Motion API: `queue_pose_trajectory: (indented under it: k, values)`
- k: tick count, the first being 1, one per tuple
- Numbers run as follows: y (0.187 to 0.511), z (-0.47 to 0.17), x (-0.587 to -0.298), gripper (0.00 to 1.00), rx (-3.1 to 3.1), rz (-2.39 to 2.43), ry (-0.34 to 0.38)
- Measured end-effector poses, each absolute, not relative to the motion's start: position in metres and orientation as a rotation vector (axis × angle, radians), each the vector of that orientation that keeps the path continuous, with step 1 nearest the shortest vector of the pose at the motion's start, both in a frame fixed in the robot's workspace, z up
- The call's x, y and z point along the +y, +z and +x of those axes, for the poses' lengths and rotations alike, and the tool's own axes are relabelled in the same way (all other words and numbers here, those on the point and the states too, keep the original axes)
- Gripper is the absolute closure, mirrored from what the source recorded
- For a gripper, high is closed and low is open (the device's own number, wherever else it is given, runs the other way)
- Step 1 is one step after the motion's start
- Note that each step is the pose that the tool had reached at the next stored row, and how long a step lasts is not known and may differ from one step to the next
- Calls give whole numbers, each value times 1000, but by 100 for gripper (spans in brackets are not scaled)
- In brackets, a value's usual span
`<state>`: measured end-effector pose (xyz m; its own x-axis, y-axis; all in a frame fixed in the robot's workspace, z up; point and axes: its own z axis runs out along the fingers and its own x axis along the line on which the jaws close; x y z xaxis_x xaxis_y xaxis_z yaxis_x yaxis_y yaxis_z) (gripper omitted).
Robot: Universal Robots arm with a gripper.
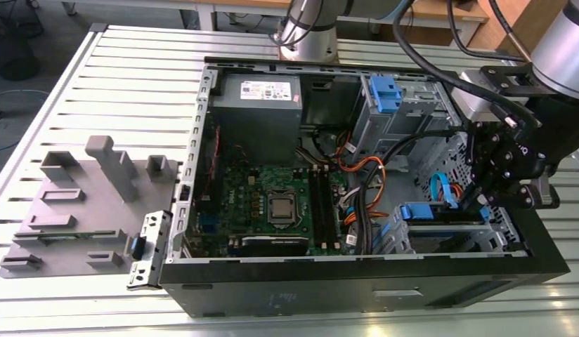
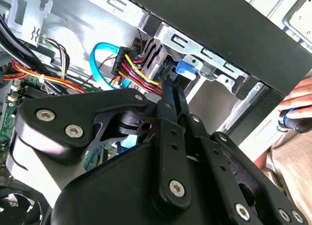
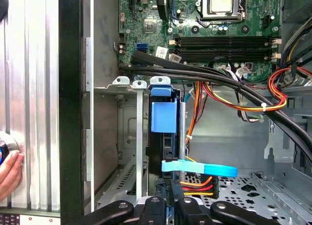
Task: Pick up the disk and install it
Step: 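Insert the second disk wire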
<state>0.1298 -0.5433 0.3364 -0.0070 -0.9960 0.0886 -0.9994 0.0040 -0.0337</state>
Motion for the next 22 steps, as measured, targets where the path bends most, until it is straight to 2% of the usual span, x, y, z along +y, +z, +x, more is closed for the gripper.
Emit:
queue_pose_trajectory:
  k: [22]
  values:
    - [331, 130, -542, 84, -2198, 2186, 135]
